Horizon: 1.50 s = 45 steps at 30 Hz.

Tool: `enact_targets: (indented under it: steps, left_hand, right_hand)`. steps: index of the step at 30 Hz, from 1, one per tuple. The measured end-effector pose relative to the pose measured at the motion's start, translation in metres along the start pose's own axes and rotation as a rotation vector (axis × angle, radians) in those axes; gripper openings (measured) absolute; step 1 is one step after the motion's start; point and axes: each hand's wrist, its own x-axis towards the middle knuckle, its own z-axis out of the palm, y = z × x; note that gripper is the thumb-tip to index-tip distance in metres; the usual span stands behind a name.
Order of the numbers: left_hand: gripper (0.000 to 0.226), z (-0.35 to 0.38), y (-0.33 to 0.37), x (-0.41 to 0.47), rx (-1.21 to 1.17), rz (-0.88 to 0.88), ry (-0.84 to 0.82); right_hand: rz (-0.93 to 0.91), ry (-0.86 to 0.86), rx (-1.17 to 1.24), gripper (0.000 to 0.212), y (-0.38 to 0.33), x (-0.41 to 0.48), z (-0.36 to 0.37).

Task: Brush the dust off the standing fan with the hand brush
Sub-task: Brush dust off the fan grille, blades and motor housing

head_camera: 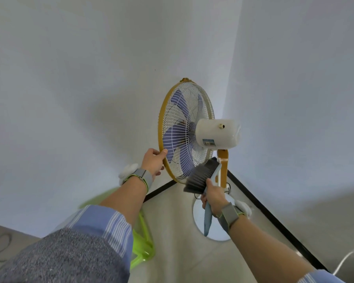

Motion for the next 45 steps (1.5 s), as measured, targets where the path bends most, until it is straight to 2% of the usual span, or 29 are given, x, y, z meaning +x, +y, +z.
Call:
enact_targets:
  steps: [7,9,12,14,19,21,25,27,32,36,40,45]
  left_hand:
    - [0.030,0.002,0.000,-0.002,0.000,0.005,-0.015]
    - [0.030,0.001,-0.001,-0.002,-0.003,0.004,-0.020]
    - [0.030,-0.004,-0.001,-0.001,0.000,0.010,-0.029]
    - [0.030,-0.006,-0.001,0.000,0.025,0.014,-0.042]
    - [0.033,-0.014,0.002,0.005,0.036,0.018,-0.130]
    - [0.034,-0.018,0.005,0.007,0.032,0.020,-0.156]
    - [0.028,-0.032,0.013,0.013,0.074,0.022,-0.244]
    - [0.028,-0.041,0.017,0.017,0.117,0.025,-0.312]
    - [0.025,-0.054,0.025,0.026,0.171,0.078,-0.400]
    - [0.020,-0.065,0.033,0.034,0.085,0.103,-0.385]
    - [0.033,-0.075,0.042,0.035,0.001,0.118,-0.417]
    - [0.063,-0.083,0.040,0.038,-0.053,0.037,-0.520]
  right_hand:
    - [-0.222,0.101,0.138,0.037,0.009,-0.017,0.018]
    - [-0.139,0.067,0.110,0.040,0.008,-0.018,0.018]
    - [-0.025,0.024,-0.075,0.046,0.016,-0.009,0.003]
    - [-0.031,0.040,-0.154,0.049,0.014,-0.003,-0.007]
    - [-0.109,0.113,-0.004,0.048,0.005,-0.013,0.013]
    - [-0.143,0.124,-0.068,0.046,0.016,-0.009,0.024]
    - [-0.008,0.109,-0.297,0.050,0.036,-0.010,0.019]
    - [0.005,0.152,-0.280,0.048,0.041,-0.020,0.015]
    - [-0.263,0.375,-0.226,0.040,0.036,-0.040,0.035]
    - [-0.431,0.464,-0.126,0.050,0.022,-0.057,0.068]
    - [-0.570,0.603,-0.284,0.059,0.027,-0.078,0.093]
    - [-0.718,0.553,-0.588,0.064,0.014,-0.100,0.105]
